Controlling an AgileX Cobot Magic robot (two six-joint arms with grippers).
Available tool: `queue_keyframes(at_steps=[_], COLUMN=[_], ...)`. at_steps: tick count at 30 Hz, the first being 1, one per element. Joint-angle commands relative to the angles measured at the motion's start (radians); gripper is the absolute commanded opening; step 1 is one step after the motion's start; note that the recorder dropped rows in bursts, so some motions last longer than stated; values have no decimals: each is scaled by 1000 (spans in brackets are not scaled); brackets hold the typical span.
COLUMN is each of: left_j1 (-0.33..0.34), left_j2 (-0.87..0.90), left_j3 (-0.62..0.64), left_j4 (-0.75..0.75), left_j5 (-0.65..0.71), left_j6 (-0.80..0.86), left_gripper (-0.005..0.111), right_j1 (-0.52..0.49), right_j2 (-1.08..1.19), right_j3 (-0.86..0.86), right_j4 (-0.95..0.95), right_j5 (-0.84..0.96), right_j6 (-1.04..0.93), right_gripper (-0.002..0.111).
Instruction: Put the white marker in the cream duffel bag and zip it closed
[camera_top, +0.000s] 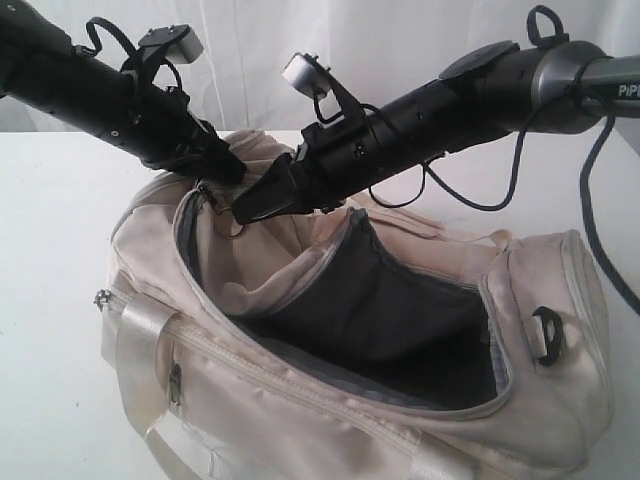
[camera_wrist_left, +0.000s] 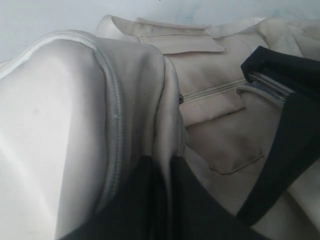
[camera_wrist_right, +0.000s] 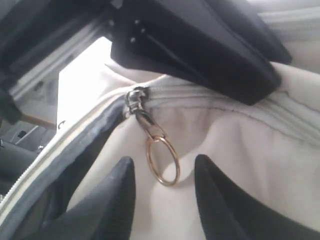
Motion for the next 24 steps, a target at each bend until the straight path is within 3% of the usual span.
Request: queue_keyframes(at_steps=[1,14,20,24], left_j1=[2,2,2,2], left_j2=[-4,-8,-8,-9], left_j3=[-3,-3,-3,-3], left_j4=[-19,-29,-31,-31], left_j5=[15,29,29,20], left_j6=[4,21,21,26], left_gripper=[0,0,0,0], right_j1=[3,47,52,52], right_j2=[0,37,13,-49], right_j3=[3,3,3,3], right_j4=[34,33,33,18], right_j5=[1,-7,37,76], right_j6=[-19,-25,28,95], right_gripper=[38,36,7,4])
